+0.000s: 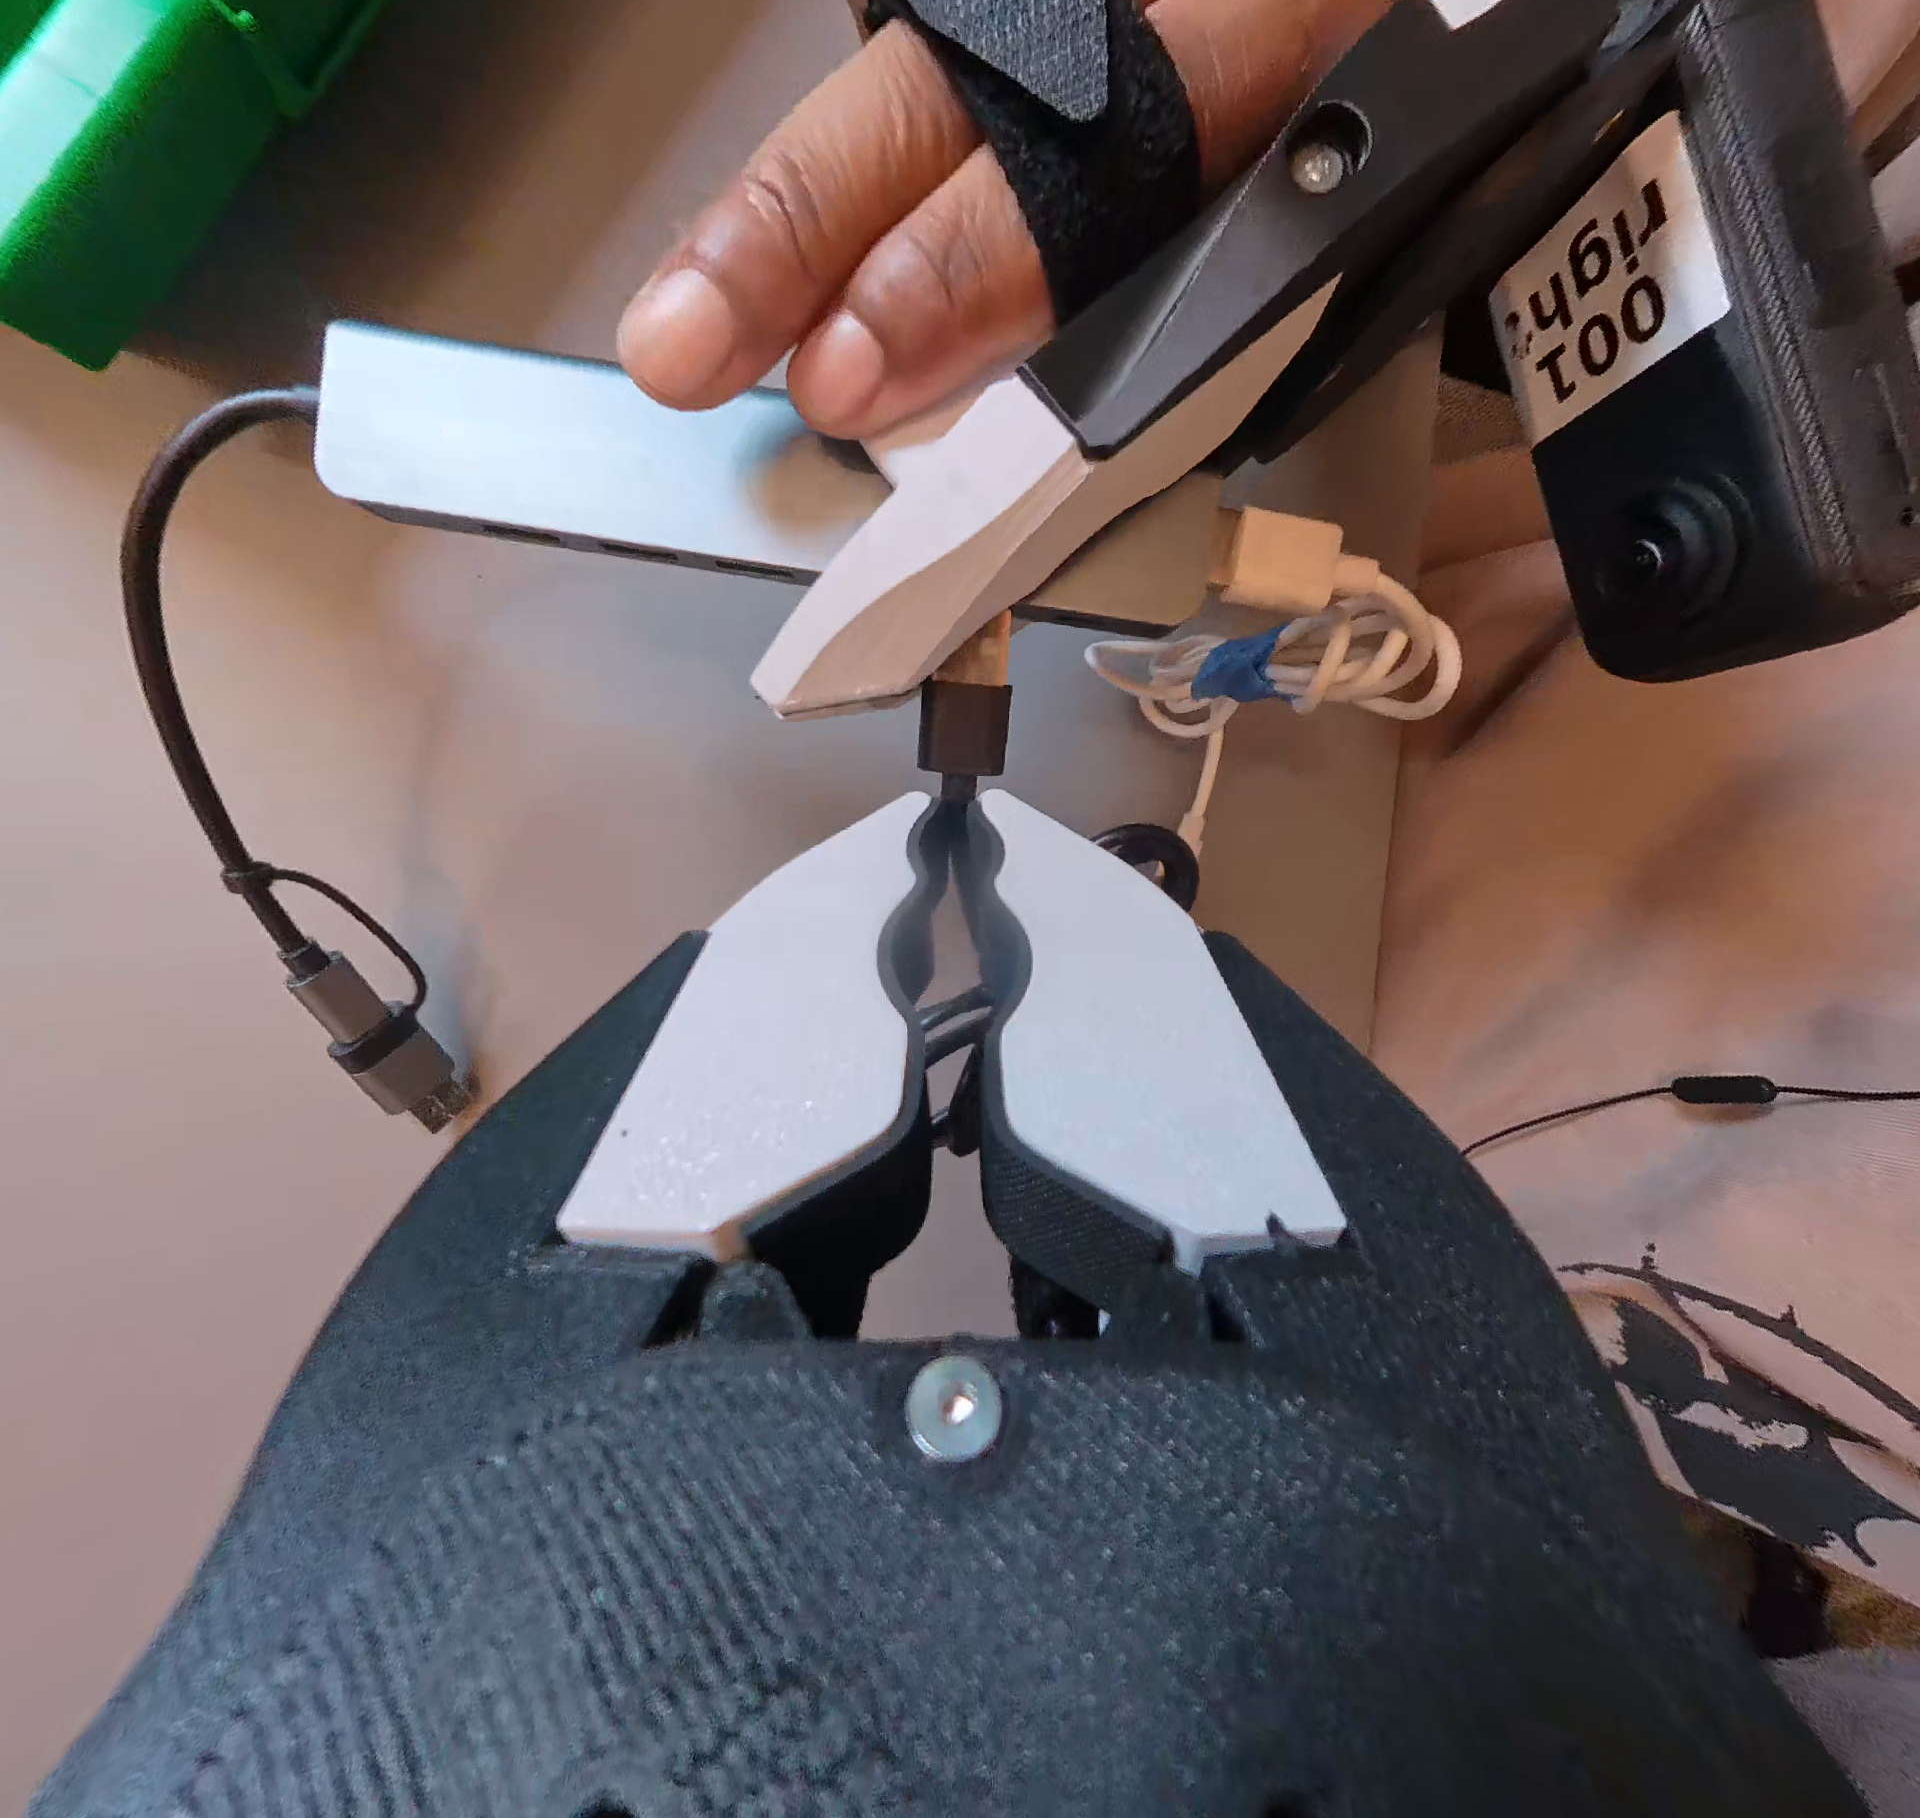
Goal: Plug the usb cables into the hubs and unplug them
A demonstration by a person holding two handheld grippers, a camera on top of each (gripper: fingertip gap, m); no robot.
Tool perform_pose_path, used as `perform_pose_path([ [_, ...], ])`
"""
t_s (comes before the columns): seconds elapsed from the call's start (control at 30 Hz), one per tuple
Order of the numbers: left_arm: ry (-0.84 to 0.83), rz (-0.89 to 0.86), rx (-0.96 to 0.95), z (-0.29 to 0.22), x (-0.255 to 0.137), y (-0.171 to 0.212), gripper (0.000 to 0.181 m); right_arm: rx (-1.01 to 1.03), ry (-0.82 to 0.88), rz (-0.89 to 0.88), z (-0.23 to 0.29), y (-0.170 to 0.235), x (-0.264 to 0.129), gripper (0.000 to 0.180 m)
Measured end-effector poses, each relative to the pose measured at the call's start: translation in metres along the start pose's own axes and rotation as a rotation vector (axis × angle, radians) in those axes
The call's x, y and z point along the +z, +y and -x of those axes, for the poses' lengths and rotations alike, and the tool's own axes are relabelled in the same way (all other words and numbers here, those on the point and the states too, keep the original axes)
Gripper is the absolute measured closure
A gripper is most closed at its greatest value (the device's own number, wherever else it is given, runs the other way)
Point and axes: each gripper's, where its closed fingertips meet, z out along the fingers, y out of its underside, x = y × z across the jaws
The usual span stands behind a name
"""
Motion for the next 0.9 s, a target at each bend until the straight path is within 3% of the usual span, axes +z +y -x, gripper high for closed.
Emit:
perform_pose_path([
  [0.43, -0.001, 0.074, 0.017, -0.003, -0.003, -0.004, 0.177, -0.034, -0.020, -0.049, 0.007, -0.009, -0.001, 0.168],
  [0.63, 0.019, -0.028, 0.081, -0.005, 0.003, -0.007, 0.178, -0.013, -0.021, -0.085, 0.009, -0.013, -0.004, 0.168],
  [0.9, 0.135, -0.195, 0.005, -0.007, 0.004, -0.004, 0.177, -0.016, -0.007, -0.064, 0.010, -0.013, 0.000, 0.164],
])
